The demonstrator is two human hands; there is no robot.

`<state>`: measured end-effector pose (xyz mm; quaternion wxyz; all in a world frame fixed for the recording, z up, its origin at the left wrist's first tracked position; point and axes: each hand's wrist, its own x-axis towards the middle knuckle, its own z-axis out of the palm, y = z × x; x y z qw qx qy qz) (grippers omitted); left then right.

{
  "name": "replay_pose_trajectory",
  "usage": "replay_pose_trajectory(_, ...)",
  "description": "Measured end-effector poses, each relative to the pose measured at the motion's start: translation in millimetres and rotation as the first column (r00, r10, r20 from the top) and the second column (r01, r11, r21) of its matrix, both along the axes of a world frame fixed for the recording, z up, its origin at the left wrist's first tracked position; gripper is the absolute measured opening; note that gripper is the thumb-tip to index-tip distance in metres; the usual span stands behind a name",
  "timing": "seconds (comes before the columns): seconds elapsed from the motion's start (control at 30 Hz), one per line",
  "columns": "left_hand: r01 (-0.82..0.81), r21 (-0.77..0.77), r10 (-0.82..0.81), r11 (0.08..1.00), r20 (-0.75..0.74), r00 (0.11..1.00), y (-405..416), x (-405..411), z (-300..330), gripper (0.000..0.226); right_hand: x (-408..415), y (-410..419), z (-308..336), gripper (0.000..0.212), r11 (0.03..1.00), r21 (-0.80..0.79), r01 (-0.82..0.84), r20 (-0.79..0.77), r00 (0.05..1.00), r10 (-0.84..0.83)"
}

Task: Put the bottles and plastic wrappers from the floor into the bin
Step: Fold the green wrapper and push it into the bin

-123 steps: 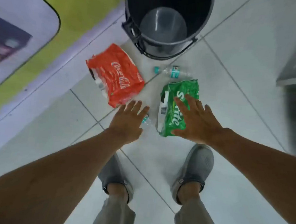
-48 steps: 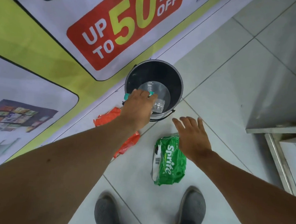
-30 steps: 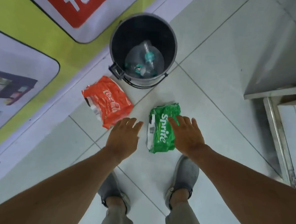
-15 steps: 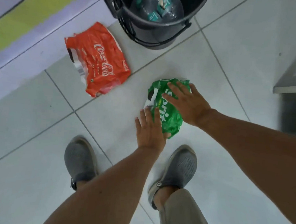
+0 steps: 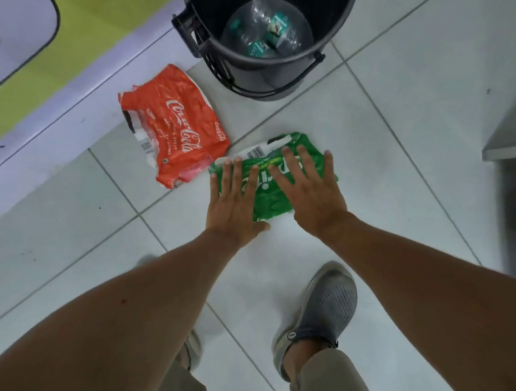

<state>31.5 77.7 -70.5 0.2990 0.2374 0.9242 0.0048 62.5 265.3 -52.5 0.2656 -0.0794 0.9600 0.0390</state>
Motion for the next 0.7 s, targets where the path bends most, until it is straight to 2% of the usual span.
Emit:
replay_pose_trajectory(0.07, -0.015, -0.008, 0.015, 1.0, -0.013, 1.0, 4.1, -1.5, -15.0, 0.13, -12.6, 1.7, -17.7, 0.113, 0.999, 0.045, 0.015, 0.029, 0.999, -0.016)
replay_pose_trajectory(0.13, 0.004, -0.011, -0.004, 1.0, -0.019, 1.0, 6.1, -1.8, -27.6, 0.123, -16.0, 4.2, -33.3, 0.108, 0.997, 0.045, 0.064, 0.09, 0.994, -0.067)
replay_pose_trajectory(0.2, 0.04, 0.003, -0.04, 0.999, -0.035, 0.999, 4.1, 1.8, -36.9, 0.106, -9.5, 3.6, -43.1, 0.093, 0.994, -0.003, 0.113, 0.11, 0.988, -0.111)
replay_pose_trajectory(0.3, 0.023, 0.114, -0.017, 0.993, -0.06, 0.998, -4.3, 11.3, -37.5, 0.064, 11.8, -1.5, -43.4, 0.062, 0.983, -0.068, 0.173, 0.024, 0.985, -0.172)
replay_pose_trajectory(0.37, 0.005, 0.163, 0.006, 0.987, -0.064, 0.998, -10.9, 15.4, -27.0, 0.049, 24.7, -7.1, -35.1, 0.047, 0.975, -0.113, 0.189, -0.021, 0.981, -0.192)
replay_pose_trajectory(0.53, 0.012, 0.188, 0.002, 0.982, -0.075, 0.997, -20.9, 12.0, 29.4, 0.048, 32.9, -19.4, 24.1, 0.041, 0.962, -0.152, 0.228, -0.071, 0.968, -0.241)
replay_pose_trajectory(0.7, 0.025, 0.22, 0.007, 0.975, -0.143, 0.99, -24.9, -18.5, 127.9, 0.047, 5.2, -17.9, 127.8, 0.043, 0.946, -0.194, 0.258, -0.147, 0.946, -0.288)
